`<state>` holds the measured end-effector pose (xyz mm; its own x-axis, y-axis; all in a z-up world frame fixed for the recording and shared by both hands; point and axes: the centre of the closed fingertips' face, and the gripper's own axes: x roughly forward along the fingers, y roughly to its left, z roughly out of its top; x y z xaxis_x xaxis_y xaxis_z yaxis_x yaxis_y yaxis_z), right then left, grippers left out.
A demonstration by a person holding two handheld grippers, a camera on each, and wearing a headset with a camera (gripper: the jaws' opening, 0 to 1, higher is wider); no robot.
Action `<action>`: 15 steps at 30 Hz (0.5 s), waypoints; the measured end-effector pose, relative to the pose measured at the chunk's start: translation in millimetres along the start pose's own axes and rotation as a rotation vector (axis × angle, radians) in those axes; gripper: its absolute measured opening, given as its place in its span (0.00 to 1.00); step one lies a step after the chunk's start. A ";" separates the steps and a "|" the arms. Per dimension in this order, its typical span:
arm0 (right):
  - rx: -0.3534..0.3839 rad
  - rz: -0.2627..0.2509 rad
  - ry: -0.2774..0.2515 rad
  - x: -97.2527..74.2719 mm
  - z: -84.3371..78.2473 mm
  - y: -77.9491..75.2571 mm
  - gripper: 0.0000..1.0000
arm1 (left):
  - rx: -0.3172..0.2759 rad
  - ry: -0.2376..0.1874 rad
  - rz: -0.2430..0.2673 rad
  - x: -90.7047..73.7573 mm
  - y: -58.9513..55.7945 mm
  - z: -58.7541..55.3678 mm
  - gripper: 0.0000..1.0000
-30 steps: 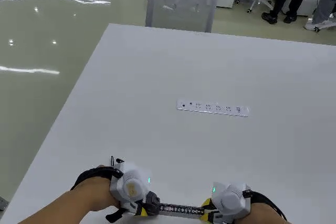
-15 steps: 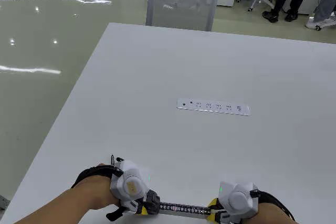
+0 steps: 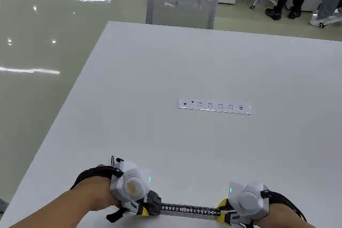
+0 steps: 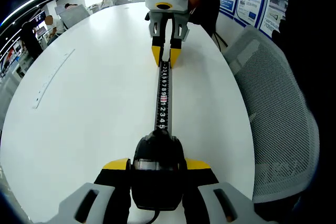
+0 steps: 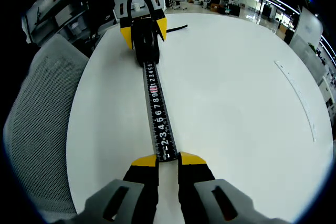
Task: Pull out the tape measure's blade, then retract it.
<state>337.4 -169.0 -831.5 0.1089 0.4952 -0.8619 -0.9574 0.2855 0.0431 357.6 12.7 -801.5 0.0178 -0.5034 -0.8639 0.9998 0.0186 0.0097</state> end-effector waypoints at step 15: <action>0.023 0.005 0.025 -11.3 -19.0 -5.1 0.11 | 0.002 0.003 0.003 0.1 -0.1 -0.3 0.34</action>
<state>336.0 -191.6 -831.6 0.0971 0.4765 -0.8738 -0.9515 0.3019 0.0589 357.5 12.9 -801.7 0.0211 -0.5009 -0.8652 0.9997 0.0190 0.0134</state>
